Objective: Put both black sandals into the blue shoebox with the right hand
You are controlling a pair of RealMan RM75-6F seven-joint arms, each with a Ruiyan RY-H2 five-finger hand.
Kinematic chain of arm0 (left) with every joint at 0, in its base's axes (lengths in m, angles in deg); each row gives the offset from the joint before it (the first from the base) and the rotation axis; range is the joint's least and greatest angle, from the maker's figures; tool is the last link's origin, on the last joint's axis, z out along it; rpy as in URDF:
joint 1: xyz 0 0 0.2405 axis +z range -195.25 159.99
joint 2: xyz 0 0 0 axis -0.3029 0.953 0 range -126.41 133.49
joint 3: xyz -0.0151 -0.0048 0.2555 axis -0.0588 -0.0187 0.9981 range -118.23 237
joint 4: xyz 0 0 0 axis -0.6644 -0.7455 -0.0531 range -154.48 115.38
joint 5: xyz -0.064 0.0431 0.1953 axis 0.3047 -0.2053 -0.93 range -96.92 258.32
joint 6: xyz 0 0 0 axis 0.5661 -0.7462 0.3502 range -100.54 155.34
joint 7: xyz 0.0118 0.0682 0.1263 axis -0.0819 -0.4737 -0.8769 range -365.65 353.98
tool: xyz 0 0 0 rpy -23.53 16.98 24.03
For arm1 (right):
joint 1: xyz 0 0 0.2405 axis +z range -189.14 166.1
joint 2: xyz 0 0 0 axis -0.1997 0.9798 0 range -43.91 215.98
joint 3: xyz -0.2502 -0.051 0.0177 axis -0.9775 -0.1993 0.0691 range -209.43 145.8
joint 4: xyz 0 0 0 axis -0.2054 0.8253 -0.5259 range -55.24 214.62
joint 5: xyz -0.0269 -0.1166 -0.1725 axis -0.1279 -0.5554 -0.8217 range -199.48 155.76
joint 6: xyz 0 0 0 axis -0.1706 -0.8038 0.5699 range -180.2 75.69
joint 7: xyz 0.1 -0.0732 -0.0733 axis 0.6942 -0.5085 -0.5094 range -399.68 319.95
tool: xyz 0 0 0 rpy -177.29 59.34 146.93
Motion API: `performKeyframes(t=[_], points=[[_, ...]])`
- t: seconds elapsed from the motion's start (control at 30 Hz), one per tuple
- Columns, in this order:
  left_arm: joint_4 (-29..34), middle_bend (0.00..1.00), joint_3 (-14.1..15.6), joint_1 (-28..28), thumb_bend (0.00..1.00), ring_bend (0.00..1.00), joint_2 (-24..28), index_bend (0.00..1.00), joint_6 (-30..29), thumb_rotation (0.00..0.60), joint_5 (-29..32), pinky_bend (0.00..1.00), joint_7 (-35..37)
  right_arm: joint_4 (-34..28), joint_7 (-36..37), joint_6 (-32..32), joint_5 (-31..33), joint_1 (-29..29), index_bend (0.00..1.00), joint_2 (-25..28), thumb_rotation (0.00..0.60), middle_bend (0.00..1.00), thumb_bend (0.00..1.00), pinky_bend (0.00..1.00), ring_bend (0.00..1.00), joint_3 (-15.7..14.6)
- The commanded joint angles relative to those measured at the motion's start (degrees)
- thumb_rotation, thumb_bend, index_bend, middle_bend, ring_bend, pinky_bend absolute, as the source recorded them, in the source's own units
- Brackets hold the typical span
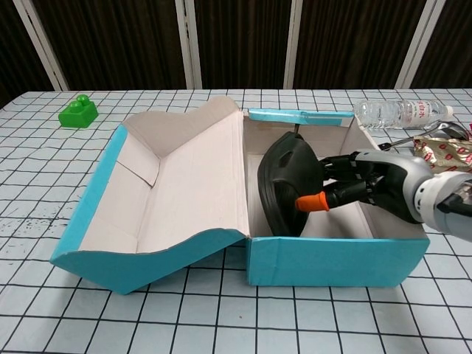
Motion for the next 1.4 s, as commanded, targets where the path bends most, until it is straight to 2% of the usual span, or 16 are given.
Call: performKeyframes(t=[0.03,0.63,1.03,1.13,1.3,1.4], points=[[0.0,0.0,0.0,0.0,0.19,0.0,0.0,0.03,0.0,0.6,0.0,0.02,0.0,0.7,-0.4,0.0,-0.5,-0.3,0.61,-0.5,0.6,0.25,0.57,0.09,0.22,-0.5],[0.0,0.0,0.1,0.0,0.19,0.0,-0.1,0.03,-0.1,0.6,-0.2,0.02,-0.2,4.9,-10.4,-6.9,-7.4,-1.3,0.61,-6.3,0.6,0.25,0.57,0.09,0.22,-5.5],[0.1,0.0,0.1,-0.1,0.19,0.0,-0.1,0.03,0.0,0.6,-0.3,0.02,-0.3,3.2,-12.1,-7.8,-8.5,-1.7,0.61,-6.7,0.6,0.25,0.57,0.09,0.22,-3.3],[0.0,0.0,0.1,-0.1,0.19,0.0,-0.1,0.03,0.1,0.6,-0.2,0.02,-0.3,2.6,-12.7,-7.5,-8.4,-1.6,0.54,-6.4,0.6,0.25,0.57,0.09,0.22,-2.8],[0.0,0.0,0.1,-0.1,0.19,0.0,-0.1,0.04,0.1,0.6,-0.1,0.02,-0.2,1.9,-14.6,-6.5,-8.1,-1.1,0.38,-5.7,0.6,0.25,0.57,0.09,0.2,-3.0],[0.0,0.0,0.1,-0.1,0.19,0.0,-0.1,0.04,0.1,0.6,-0.2,0.02,-0.2,1.9,-15.3,-5.8,-7.7,-0.9,0.3,-5.3,0.6,0.23,0.49,0.09,0.18,-3.1]])
